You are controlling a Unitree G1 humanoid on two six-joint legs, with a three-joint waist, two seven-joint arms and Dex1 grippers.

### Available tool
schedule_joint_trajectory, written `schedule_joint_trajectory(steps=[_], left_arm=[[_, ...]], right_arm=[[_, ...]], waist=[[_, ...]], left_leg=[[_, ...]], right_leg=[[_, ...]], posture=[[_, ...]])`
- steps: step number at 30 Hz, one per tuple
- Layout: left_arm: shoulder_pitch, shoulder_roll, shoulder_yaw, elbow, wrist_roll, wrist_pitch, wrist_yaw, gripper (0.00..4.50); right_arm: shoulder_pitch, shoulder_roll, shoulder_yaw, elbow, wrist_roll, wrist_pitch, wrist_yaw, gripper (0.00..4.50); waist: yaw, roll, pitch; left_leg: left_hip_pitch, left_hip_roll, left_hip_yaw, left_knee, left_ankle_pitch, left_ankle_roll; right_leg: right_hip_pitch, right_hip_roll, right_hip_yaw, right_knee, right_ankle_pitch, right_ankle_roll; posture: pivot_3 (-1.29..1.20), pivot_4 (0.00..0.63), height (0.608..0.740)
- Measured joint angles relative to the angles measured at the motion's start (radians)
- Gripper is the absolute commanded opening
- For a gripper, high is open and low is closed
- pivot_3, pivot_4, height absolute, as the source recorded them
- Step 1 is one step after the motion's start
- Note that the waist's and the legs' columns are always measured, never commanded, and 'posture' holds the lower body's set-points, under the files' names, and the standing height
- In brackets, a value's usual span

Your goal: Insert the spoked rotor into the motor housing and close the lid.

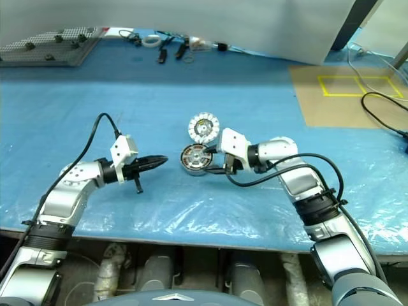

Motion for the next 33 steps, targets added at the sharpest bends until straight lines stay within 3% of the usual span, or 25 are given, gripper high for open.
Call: schedule_joint_trajectory(steps=[9, 18, 30, 33], left_arm=[[0.019, -0.008, -0.010, 0.001, 0.019, -0.013, 0.045, 0.00], [0.023, -0.019, -0.032, 0.001, 0.029, -0.014, 0.064, 0.00], [0.020, -0.032, -0.043, 0.009, 0.045, -0.022, 0.068, 0.00], [0.020, -0.032, -0.043, 0.009, 0.046, -0.023, 0.069, 0.00]], right_arm=[[-0.102, 0.096, 0.089, 0.247, -0.083, -0.134, 0.079, 3.56], [-0.164, 0.107, 0.124, 0.311, -0.129, -0.230, 0.179, 3.56], [-0.195, 0.136, 0.150, 0.447, -0.200, -0.298, 0.207, 3.56], [-0.208, 0.137, 0.151, 0.467, -0.218, -0.322, 0.206, 2.99]], waist=[[-0.005, 0.000, 0.000], [-0.006, 0.000, 0.000], [-0.006, 0.000, 0.000], [-0.005, 0.000, 0.000]], left_leg=[[-0.002, 0.000, 0.000, 0.000, 0.000, 0.000], [-0.001, 0.001, 0.000, 0.002, 0.000, 0.001], [-0.001, 0.001, 0.000, 0.004, 0.000, 0.001], [-0.001, 0.001, 0.000, 0.004, 0.000, 0.001]], right_leg=[[-0.001, 0.000, 0.000, 0.001, 0.000, 0.000], [-0.002, 0.000, 0.000, 0.004, 0.000, 0.000], [-0.001, 0.000, 0.000, 0.005, 0.000, 0.000], [-0.001, 0.000, 0.000, 0.005, 0.000, 0.000]], posture=[[0.00, 0.150, 0.740], [0.00, 0.150, 0.740], [0.00, 0.150, 0.740], [0.00, 0.150, 0.740]])
